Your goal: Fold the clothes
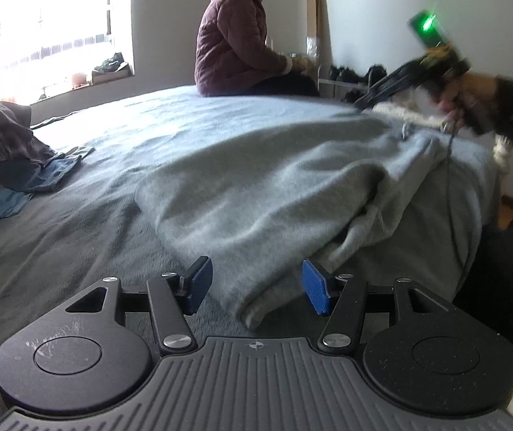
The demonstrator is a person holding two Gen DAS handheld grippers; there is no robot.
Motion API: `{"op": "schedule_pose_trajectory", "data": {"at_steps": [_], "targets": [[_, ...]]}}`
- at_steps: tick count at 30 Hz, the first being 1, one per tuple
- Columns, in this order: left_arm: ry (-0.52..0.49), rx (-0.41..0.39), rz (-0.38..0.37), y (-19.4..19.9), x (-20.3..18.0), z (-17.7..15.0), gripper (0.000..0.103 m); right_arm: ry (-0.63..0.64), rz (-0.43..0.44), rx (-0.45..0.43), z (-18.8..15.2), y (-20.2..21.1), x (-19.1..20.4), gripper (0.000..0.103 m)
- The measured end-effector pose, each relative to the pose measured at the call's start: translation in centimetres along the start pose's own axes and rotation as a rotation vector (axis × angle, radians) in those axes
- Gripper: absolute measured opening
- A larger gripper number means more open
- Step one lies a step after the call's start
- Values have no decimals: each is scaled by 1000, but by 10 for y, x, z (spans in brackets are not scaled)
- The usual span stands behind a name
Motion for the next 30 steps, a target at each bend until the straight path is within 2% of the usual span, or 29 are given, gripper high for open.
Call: {"op": "schedule_pose_trajectory", "data": {"at_steps": [2, 5, 8, 12, 13, 15, 18, 21, 24, 30], "targets": [[18, 9, -14, -9, 2, 0, 56, -39, 13, 53, 2, -26, -6, 23], [13, 46, -22, -27, 1, -8, 56, -57, -31, 118, -6, -71, -23, 20], [4, 51, -29, -33, 0, -13, 57, -129, -2, 95, -4, -77, -34, 20], [15, 44, -45, -33, 2, -15, 58, -188, 22, -3, 14, -46, -51, 24], [18, 43, -48, -33, 3, -15, 58, -232, 19, -26, 17, -38, -63, 38], [19, 43, -52, -34, 4, -15, 58, -303, -54, -56, 19, -27, -92, 58], [17, 45, -52, -35, 5, -15, 59, -417, -50, -11, 12, -27, -128, 61], [13, 49, -44, -37, 3, -15, 60, -517, 9, 67, -2, -36, -150, 61], [9, 55, -36, -37, 2, -14, 60, -552, 86, 102, -15, -40, -159, 62], [-12, 72, -15, -38, 0, -13, 61, -495, 168, 151, -19, -41, -151, 62]]}}
Point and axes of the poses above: each gripper's, at about its wrist camera, not at the fingertips, and y roughly against the way its jaws point, x to its left, z to its top, the point moved 3 cm from there along -y, roughly the way its jaws point, and after that the axes turned 5 degrees about -y, right-handed, at the moved point
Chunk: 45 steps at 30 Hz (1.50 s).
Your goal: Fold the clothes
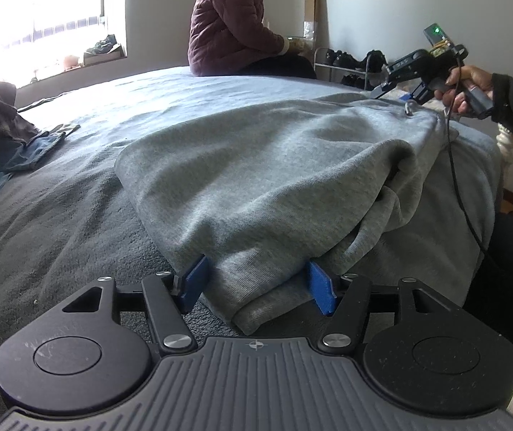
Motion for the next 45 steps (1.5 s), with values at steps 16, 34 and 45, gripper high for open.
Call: {"op": "schedule_pose_trajectory", "data": {"at_steps": [16, 34, 45], "targets": [[-15, 46, 78, -6, -11, 11, 63, 223, -156, -250, -34, 14, 30, 5], [2, 53, 70, -12, -9, 13, 64, -473, 185, -344, -101, 104, -58, 64], [11, 62, 81, -14, -9, 16, 64, -637, 256, -297, -130, 107, -56, 74]]}}
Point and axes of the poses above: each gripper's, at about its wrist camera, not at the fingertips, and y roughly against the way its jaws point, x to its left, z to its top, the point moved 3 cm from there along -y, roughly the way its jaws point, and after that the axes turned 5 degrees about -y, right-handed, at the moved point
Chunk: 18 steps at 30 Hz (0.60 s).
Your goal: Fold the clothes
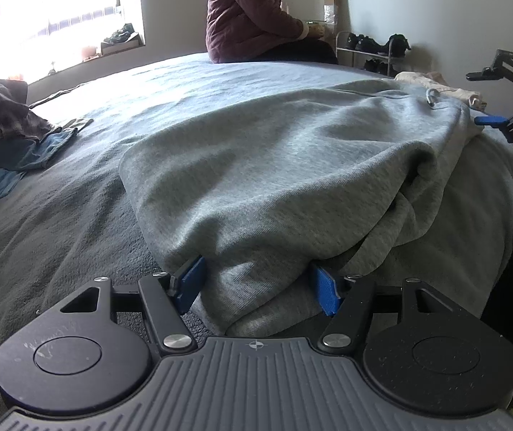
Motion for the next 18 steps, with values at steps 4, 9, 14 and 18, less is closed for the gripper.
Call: {"op": "schedule_pose_trajectory", "data": {"at_steps": [4, 9, 14, 18], "targets": [[4, -3, 2, 0, 0, 0, 64, 54, -56, 5, -5, -8, 13, 76], [6, -10, -1, 0, 0, -1, 64, 67, -77, -8, -6, -15, 23, 80], [9, -14, -2, -1, -1, -1, 64, 98, -119, -36, -4, -15, 25, 80], [12, -16, -4, -1, -1, -1, 64, 51, -137, -3, -2, -28, 14, 77]]}}
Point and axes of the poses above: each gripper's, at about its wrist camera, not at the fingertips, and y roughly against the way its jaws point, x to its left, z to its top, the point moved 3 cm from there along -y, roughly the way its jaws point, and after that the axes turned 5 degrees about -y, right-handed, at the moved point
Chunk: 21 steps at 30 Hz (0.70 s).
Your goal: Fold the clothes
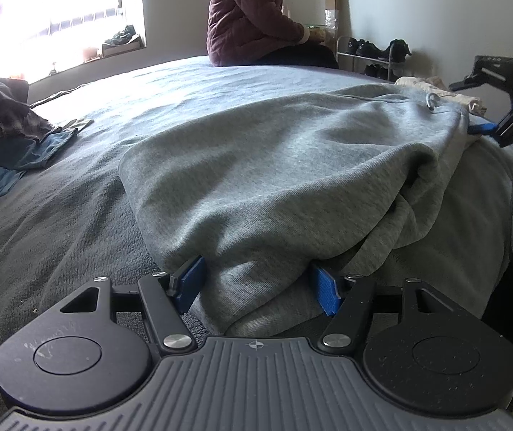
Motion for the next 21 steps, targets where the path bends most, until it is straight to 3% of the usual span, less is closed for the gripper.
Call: {"op": "schedule_pose_trajectory", "data": {"at_steps": [8, 11, 15, 21], "targets": [[6, -8, -2, 1, 0, -1, 64, 22, -46, 0, 8, -19, 1, 64], [10, -14, -1, 1, 0, -2, 64, 9, -50, 12, 9, -27, -4, 55], [14, -20, 2, 1, 0, -1, 65, 76, -21, -16, 10, -25, 9, 27], [36, -27, -1, -3, 3, 6, 65, 132, 72, -102, 23, -7, 28, 23]]}}
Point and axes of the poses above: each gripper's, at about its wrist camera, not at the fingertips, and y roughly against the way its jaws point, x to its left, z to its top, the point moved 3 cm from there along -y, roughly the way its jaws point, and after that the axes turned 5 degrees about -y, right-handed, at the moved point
